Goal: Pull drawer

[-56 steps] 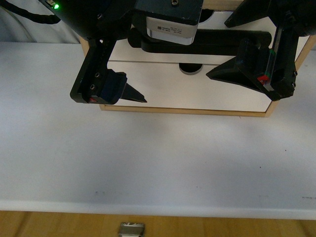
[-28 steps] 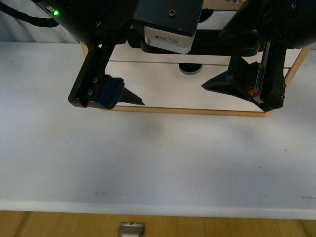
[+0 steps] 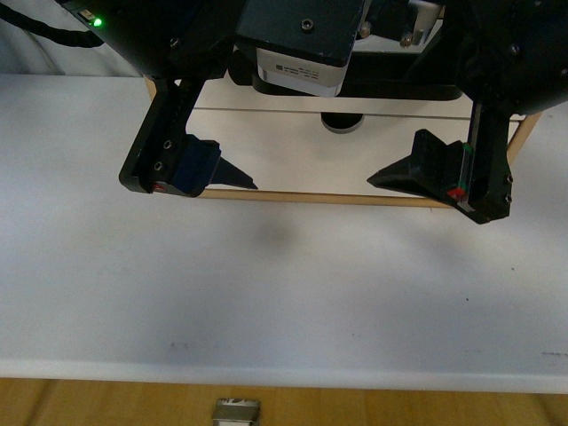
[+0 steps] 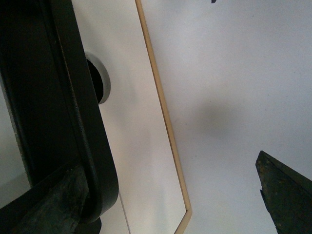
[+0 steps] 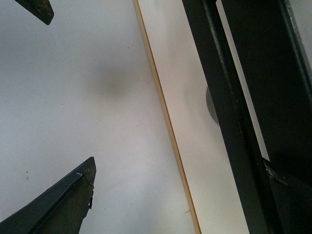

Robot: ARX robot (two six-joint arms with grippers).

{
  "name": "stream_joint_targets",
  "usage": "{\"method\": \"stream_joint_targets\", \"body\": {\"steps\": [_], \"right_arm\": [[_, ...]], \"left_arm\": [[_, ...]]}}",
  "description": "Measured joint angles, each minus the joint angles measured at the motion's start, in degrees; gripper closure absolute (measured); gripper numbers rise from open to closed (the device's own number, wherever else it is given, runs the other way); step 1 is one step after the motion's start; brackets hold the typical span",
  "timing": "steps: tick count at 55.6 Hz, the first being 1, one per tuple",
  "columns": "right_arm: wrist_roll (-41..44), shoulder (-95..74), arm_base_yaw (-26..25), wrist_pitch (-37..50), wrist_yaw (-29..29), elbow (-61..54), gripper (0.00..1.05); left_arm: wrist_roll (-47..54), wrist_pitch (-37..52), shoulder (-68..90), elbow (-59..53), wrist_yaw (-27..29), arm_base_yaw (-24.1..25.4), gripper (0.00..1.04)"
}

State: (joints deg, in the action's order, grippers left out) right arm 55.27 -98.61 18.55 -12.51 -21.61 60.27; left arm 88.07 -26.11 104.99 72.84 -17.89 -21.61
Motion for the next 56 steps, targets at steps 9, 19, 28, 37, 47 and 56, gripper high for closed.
{"method": "stream_joint_targets", "body": {"steps": [9,19,28,37,47,56], "right_arm": [[0.6,0.0,-0.1,-1.2,-0.9,0.0,0.09],[1.6,0.7,-0.2,-3.6,-2.1,0.0,0.09],[2.9,2.3,-0.1,-6.6,-3.4,-0.8,0.09],[3.5,4.1,0.2,-7.2,-4.0,-2.7,0.09],[3.5,6.7,0.8,-7.3,-4.6,-5.3,0.09],[3.5,9.9,1.7,-6.7,-4.8,-8.8,0.09]], "left_arm": [[0.8,-2.1,-0.8,-0.4,0.8,-0.3,0.06],[1.2,-4.0,-1.5,-0.8,1.0,-0.6,0.06],[2.1,-5.1,-3.1,-2.5,1.2,-1.0,0.06],[3.1,-5.4,-4.9,-4.6,1.4,-1.4,0.06],[4.9,-4.9,-7.6,-8.4,1.8,-1.7,0.06],[6.6,-4.9,-10.6,-11.9,1.9,-1.8,0.06]]}}
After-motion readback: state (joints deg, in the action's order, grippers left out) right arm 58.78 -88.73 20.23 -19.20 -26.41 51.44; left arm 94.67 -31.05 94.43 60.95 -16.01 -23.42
